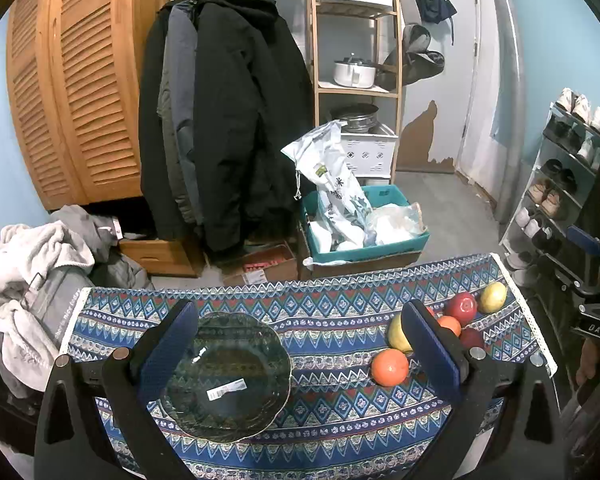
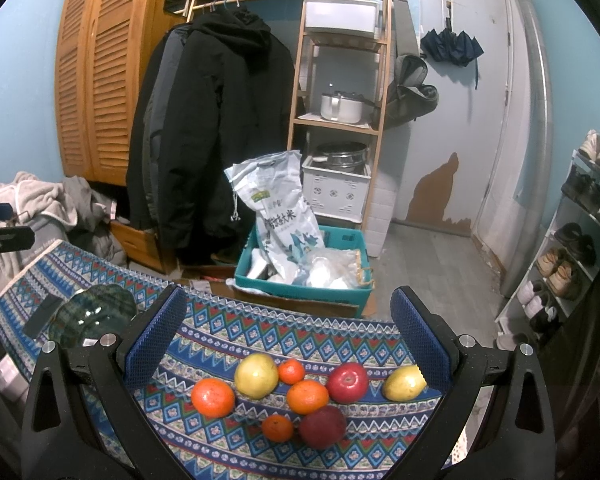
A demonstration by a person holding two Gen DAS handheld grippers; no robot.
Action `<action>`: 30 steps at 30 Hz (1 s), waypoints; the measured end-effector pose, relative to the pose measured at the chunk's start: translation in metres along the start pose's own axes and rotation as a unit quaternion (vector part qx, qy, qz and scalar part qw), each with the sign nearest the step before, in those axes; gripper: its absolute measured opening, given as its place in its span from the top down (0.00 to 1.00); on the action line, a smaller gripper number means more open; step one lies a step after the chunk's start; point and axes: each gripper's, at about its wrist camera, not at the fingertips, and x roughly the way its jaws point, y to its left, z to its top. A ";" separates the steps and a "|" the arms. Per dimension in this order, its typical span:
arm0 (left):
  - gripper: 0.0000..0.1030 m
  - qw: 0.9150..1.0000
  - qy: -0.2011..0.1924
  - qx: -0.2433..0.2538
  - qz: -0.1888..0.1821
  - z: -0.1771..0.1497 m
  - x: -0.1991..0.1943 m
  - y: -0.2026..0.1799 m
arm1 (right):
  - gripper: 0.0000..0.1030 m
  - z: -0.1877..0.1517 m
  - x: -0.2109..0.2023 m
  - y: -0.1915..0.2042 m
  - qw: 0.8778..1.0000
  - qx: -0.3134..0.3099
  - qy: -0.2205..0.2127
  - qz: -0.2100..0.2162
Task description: Organize fruits
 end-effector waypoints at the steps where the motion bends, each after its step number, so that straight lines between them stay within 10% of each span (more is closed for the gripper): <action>1: 0.01 1.000 0.001 -0.001 -0.001 0.000 0.000 0.000 | 0.03 0.000 -0.001 0.000 1.000 0.000 0.000 0.000; 30: 0.01 1.000 0.001 0.005 -0.006 0.003 -0.001 -0.003 | 0.03 0.000 -0.002 -0.014 1.000 0.010 0.002 -0.007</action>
